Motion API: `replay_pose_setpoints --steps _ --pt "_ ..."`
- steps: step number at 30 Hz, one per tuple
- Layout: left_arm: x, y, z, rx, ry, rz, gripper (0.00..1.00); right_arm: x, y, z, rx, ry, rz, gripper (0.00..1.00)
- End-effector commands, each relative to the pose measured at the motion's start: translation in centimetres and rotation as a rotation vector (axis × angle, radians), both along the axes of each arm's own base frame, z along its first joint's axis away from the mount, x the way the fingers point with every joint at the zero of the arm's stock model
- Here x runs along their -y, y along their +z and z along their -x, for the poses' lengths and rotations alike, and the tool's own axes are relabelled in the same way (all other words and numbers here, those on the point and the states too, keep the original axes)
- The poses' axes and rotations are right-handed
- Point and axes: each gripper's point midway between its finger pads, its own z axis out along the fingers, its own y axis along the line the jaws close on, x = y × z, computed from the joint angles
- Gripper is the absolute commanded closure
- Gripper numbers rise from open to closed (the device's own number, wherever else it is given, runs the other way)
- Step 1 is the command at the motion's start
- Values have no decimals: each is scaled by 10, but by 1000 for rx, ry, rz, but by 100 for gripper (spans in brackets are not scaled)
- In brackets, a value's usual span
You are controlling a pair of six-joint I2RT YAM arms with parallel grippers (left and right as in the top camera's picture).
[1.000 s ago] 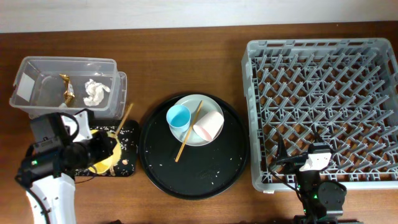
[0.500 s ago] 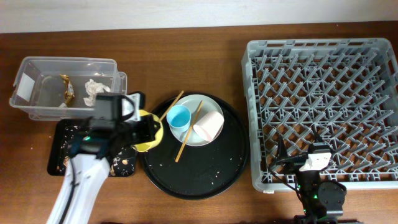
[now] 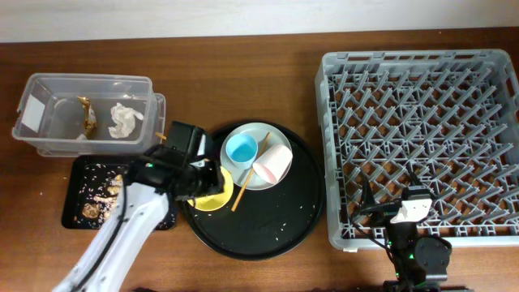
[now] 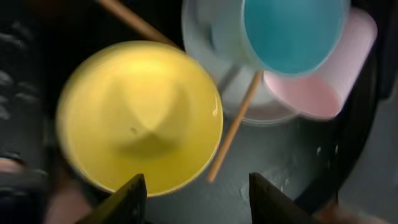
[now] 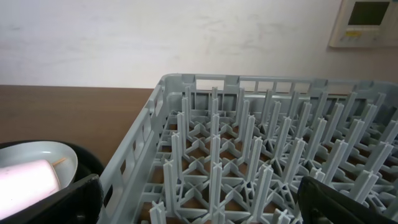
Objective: Sort waste into correct bins and load items into the dishwasher rack
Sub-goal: 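Carry the empty yellow bowl back and set it on the round tray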
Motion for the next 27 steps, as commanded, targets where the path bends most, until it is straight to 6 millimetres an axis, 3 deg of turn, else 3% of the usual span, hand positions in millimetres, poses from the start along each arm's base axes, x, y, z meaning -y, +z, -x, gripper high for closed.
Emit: replay_pose_setpoints --steps 1,2,27 --pt "-71 73 -11 232 170 -299 42 -2 -2 0 -2 8 4 2" --pt "-91 83 0 248 218 -349 1 -2 -2 0 -2 8 4 2" --pt "-92 88 3 259 220 -345 1 -2 -2 0 -2 8 4 2"
